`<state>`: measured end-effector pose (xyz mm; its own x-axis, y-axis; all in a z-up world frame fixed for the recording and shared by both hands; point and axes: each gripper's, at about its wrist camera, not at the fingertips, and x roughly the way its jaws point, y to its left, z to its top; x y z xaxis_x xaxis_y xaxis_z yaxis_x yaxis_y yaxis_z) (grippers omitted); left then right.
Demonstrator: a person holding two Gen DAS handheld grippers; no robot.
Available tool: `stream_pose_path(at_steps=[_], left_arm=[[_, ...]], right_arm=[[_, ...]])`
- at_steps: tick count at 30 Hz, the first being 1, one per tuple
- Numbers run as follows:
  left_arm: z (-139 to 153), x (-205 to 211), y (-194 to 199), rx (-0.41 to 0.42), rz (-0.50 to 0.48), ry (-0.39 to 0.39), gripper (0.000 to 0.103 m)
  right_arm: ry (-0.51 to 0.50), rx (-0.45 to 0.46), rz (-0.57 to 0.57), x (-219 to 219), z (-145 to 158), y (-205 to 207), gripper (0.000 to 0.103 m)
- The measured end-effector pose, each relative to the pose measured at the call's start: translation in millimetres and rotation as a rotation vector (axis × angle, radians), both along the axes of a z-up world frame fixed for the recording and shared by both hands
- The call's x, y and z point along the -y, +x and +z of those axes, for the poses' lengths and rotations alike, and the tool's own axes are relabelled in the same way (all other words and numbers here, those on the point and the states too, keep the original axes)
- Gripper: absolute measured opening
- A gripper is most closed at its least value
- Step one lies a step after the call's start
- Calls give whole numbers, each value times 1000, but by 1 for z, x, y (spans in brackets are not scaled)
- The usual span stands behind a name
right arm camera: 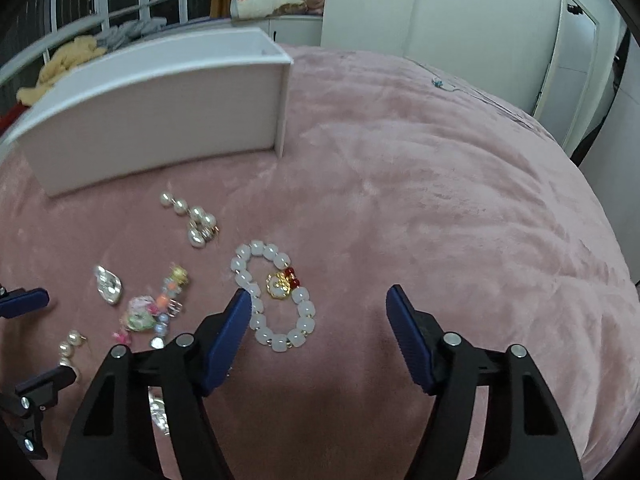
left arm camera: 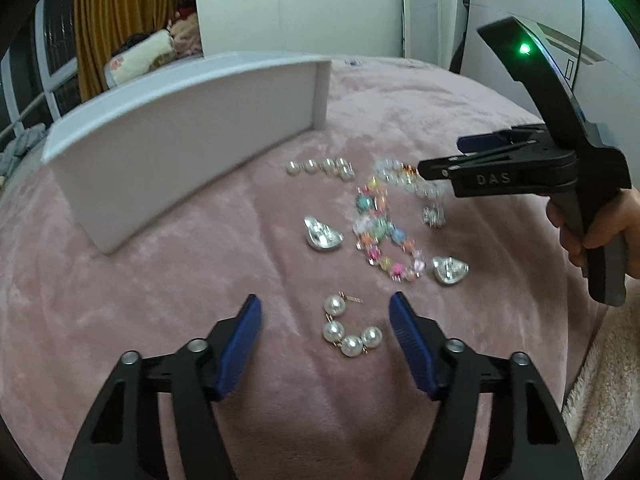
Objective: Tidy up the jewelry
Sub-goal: 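Move the right gripper down onto the white bead bracelet and close, then lift the white bead bracelet with the right gripper and carry it over the box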
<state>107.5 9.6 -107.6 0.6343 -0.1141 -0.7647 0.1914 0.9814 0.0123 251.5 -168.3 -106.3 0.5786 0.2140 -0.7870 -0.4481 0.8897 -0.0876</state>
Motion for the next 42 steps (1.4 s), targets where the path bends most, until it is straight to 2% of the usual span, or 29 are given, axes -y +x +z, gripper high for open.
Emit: stream_pose_path(at_steps=[4, 7, 9, 11, 12, 13, 19, 22, 32, 37, 42], left_arm=[[-7, 0, 1, -27, -36, -53, 44], [-11, 4, 1, -34, -55, -59, 38], [-13, 4, 2, -41, -59, -68, 29], [-14, 3, 3, -46, -57, -83, 29], [-14, 1, 3, -46, -55, -97, 29], [-15, 0, 3, -48, -53, -108, 29], [-12, -1, 1, -42, -44, -118, 29], [-7, -3, -2, -21, -27, -110, 29], [24, -16, -19, 60, 12, -130, 29], [48, -19, -23, 108, 13, -134, 29], [65, -28, -22, 116, 18, -137, 29]], right_arm=[[-49, -36, -45, 2, -16, 9, 51], [-23, -66, -51, 8, -21, 14, 50], [-17, -79, -29, 7, -24, 14, 41], [15, -102, -6, 8, -25, 14, 26], [31, -111, 1, 9, -24, 14, 22], [51, -120, 13, 9, -25, 13, 13], [97, -135, 22, 12, -20, 8, 11], [116, -111, 0, 17, -13, 3, 11], [260, -8, -4, 40, 36, -13, 11], [353, 15, 11, 44, 66, -18, 11], [395, 28, 29, 41, 87, -17, 11]])
